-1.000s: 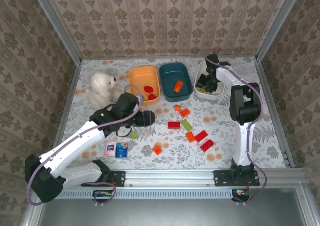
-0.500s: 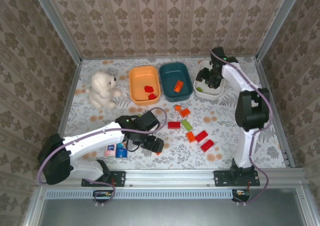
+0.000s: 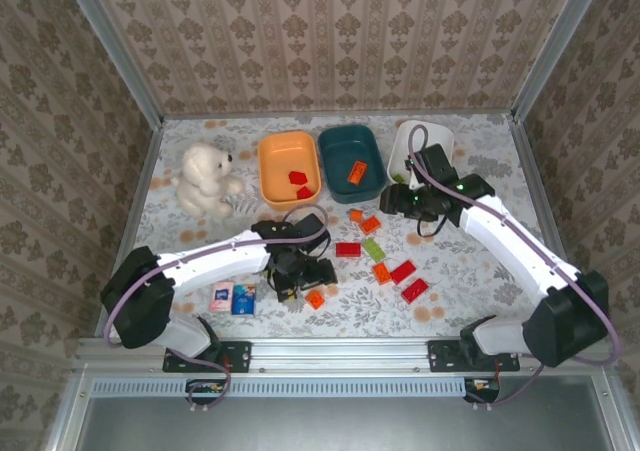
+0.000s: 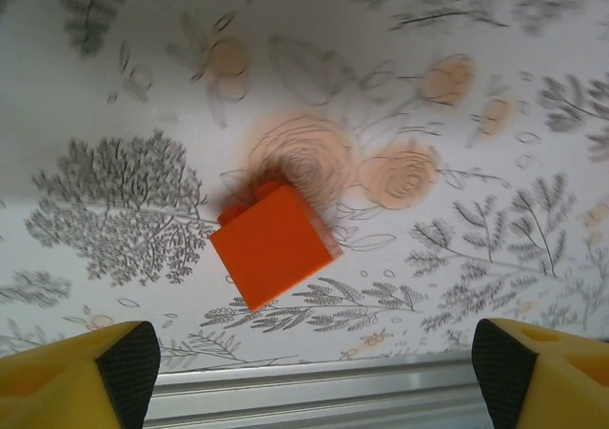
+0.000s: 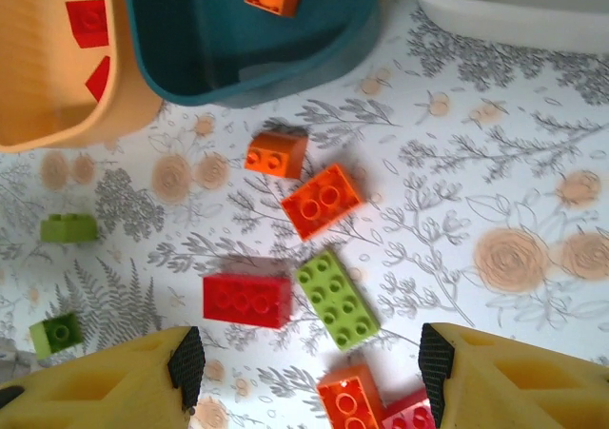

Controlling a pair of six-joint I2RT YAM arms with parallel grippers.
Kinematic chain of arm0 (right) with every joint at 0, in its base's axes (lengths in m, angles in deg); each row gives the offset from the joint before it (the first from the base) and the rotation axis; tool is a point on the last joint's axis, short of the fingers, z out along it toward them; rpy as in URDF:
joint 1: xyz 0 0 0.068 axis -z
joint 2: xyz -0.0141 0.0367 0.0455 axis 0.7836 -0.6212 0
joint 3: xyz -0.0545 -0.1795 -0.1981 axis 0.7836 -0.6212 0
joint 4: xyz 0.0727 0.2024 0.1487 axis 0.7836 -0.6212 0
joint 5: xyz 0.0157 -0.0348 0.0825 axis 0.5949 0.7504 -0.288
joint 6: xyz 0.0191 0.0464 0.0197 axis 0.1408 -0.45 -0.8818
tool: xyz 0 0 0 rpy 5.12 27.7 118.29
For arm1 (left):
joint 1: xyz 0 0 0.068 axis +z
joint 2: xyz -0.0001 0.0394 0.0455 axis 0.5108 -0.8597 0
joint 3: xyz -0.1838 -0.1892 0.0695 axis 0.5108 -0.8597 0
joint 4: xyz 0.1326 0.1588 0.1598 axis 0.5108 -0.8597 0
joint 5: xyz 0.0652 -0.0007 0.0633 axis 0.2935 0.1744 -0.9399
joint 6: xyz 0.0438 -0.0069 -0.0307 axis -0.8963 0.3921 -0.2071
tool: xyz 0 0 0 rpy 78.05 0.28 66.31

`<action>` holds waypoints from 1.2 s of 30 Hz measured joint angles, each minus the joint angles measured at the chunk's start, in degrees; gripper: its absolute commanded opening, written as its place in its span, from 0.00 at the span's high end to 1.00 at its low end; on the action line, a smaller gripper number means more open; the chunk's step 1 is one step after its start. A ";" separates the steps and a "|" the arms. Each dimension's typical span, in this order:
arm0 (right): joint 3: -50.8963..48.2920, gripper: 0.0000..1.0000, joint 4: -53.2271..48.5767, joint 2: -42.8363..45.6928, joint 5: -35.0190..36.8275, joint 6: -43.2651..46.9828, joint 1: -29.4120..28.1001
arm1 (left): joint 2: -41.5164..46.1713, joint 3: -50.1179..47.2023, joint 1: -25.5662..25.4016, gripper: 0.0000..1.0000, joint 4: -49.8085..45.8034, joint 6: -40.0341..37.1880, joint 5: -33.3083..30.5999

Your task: Sort the legos into containers by color

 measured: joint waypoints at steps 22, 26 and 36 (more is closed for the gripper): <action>-6.21 0.35 0.90 10.27 0.59 -2.58 -1.64 | -8.00 -2.91 -4.76 0.62 7.23 25.86 -4.79; -6.21 0.35 0.87 10.38 0.59 -2.62 -1.64 | -8.35 -2.03 -5.01 0.78 5.77 25.44 -5.03; -3.04 0.35 -1.11 11.08 0.59 -2.60 -1.64 | -8.33 10.51 -0.11 0.81 -1.01 13.05 -13.09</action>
